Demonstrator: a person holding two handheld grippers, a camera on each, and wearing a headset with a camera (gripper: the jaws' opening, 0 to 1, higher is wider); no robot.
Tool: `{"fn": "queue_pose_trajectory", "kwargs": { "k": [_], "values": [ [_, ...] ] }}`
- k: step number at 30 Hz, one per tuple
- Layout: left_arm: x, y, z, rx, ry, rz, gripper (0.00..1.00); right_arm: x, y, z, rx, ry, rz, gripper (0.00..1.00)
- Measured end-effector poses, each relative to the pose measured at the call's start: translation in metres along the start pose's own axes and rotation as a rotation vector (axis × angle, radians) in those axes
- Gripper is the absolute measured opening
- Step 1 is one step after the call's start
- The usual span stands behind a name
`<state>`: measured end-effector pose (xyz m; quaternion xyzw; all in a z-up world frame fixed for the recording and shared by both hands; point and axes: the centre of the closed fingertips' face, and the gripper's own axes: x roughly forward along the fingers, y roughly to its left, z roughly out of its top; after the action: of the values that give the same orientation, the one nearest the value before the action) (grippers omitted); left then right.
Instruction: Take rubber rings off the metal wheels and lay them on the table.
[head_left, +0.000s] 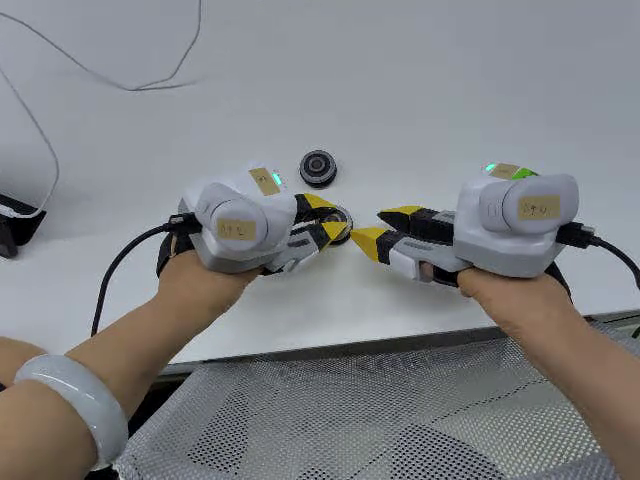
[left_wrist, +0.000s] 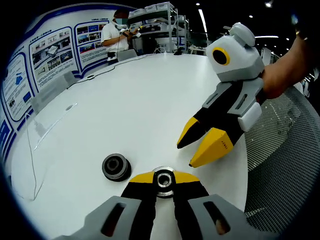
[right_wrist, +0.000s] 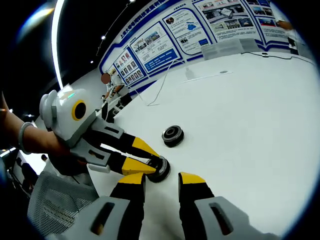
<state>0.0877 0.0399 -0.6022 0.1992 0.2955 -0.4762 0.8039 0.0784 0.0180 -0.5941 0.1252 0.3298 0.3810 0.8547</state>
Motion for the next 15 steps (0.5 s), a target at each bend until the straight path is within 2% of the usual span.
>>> {"fn": "queue_pose_trajectory", "kwargs": {
  "k": [9, 11, 15],
  "values": [
    [-0.0033, -0.0033, -0.0011, 0.064, -0.008, -0.039, 0.13, -0.0019, -0.0016, -0.0025, 0.000, 0.004, -0.007, 0.27],
    [-0.0048, -0.0053, -0.0005, 0.060, -0.017, -0.056, 0.15, -0.0024, -0.0019, -0.0034, 0.002, 0.007, -0.009, 0.27],
    [-0.0065, -0.0014, -0.0039, 0.068, 0.000, -0.044, 0.14, -0.0031, -0.0018, -0.0037, 0.003, 0.007, -0.012, 0.27]
  ]
}}
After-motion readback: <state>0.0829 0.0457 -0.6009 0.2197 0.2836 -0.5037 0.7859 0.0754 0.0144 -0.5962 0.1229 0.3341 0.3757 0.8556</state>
